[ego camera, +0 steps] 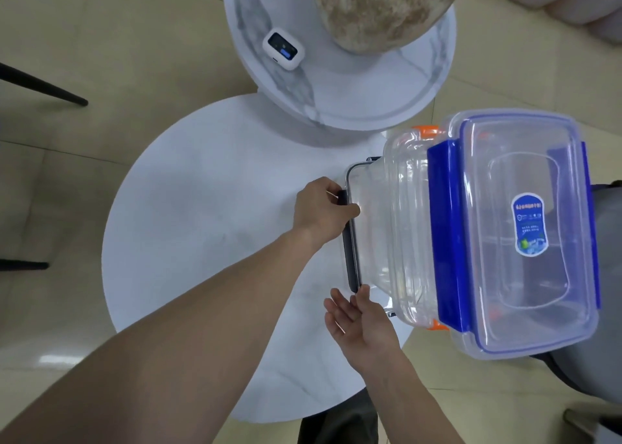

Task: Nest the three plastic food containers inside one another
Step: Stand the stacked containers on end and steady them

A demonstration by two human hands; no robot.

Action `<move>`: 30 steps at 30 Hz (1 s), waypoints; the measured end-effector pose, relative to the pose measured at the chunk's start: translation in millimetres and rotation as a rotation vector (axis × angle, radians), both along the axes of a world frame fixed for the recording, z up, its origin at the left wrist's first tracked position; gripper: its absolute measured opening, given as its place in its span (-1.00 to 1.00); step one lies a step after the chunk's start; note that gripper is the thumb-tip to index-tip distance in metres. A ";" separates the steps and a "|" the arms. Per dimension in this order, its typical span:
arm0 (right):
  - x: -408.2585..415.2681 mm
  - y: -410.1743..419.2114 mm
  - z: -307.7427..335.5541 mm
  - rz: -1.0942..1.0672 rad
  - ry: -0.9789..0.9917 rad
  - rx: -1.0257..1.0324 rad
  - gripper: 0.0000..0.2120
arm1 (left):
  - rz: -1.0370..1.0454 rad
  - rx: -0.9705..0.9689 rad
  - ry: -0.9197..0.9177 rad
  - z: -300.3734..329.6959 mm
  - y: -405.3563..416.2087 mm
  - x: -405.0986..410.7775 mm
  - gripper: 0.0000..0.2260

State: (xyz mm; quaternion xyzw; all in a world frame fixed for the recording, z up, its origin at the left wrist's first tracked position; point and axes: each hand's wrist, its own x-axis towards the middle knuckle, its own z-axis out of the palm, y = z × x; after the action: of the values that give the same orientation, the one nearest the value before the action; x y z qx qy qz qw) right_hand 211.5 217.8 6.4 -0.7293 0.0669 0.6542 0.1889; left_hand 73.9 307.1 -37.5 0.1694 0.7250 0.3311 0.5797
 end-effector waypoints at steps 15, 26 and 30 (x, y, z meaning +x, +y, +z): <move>53.3 53.6 -3.0 0.204 -0.046 0.012 -0.76 | 0.123 -0.054 0.002 5.0 26.1 23.5 -0.71; 71.4 76.9 -3.3 0.334 -0.053 0.032 -0.79 | 0.177 -0.060 0.009 4.2 34.5 33.0 -0.72; 75.8 81.3 -3.4 0.376 -0.060 0.053 -0.79 | 0.193 -0.066 0.008 5.1 36.8 35.1 -0.73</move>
State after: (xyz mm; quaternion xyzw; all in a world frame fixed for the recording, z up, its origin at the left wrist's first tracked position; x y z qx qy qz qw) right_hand 287.2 299.1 3.0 -0.7430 -0.0937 0.6574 0.0843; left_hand 109.0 343.9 -32.4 0.0810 0.7507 0.3605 0.5476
